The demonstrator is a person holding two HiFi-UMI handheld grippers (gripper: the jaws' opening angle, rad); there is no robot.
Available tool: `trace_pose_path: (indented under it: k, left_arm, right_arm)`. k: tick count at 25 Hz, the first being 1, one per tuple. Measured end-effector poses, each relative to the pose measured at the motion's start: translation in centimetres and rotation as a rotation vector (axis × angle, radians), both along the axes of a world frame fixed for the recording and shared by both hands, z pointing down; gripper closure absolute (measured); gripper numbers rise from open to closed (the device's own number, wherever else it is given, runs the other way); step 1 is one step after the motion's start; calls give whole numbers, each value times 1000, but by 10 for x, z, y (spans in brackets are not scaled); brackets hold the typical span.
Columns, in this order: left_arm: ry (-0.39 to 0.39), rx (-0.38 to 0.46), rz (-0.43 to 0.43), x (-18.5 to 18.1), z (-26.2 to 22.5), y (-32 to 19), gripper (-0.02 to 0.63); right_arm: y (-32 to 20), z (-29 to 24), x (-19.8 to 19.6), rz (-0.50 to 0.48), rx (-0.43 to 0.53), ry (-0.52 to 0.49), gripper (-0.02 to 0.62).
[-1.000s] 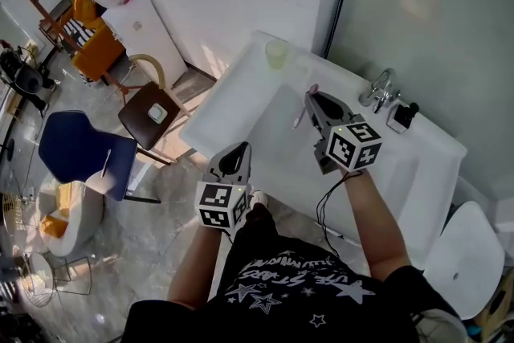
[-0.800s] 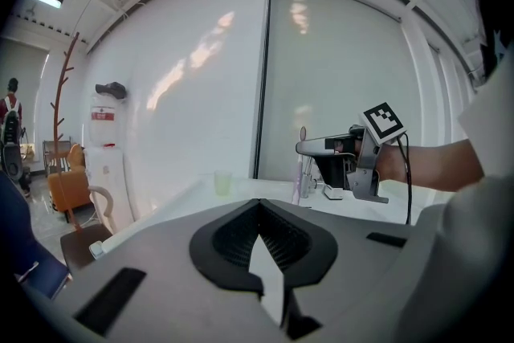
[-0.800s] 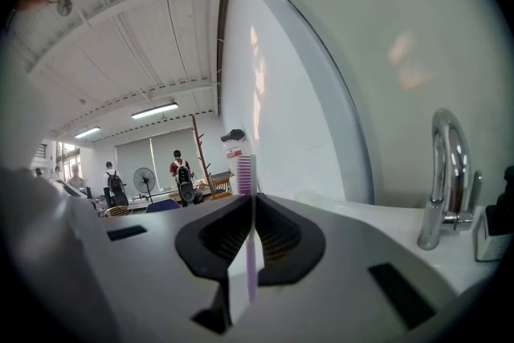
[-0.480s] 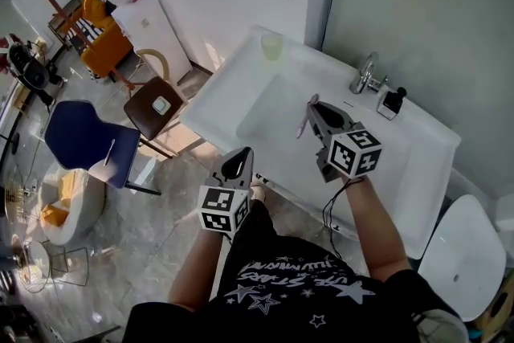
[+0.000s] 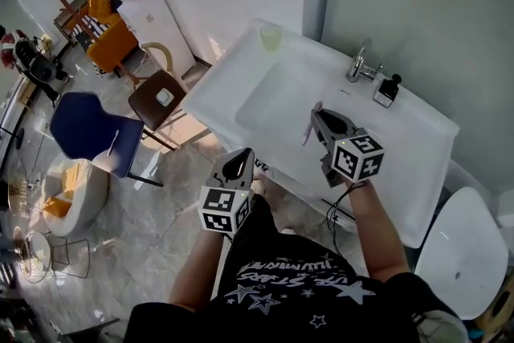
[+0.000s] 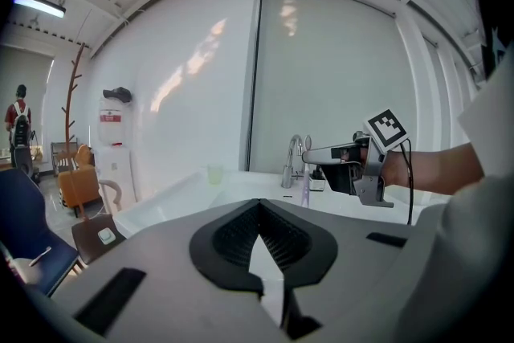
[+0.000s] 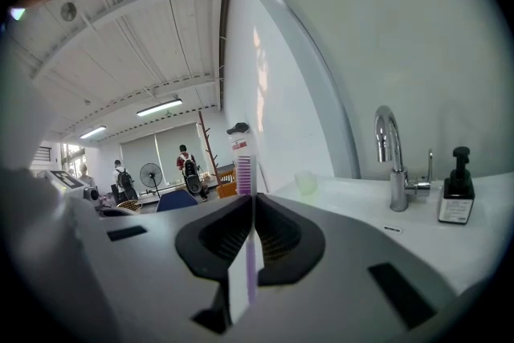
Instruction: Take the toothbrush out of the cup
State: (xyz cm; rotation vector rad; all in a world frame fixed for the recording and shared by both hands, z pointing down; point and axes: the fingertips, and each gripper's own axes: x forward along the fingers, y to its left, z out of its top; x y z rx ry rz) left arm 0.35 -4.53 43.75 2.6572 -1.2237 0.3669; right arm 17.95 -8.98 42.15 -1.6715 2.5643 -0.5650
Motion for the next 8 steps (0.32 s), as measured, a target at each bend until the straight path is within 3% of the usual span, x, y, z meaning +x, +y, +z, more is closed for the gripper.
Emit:
trace_pose_path:
  k: [8]
  left_arm:
    - [-5, -16, -3, 5, 10, 28, 591]
  right_arm:
    - [33, 15, 14, 23, -22, -19, 572]
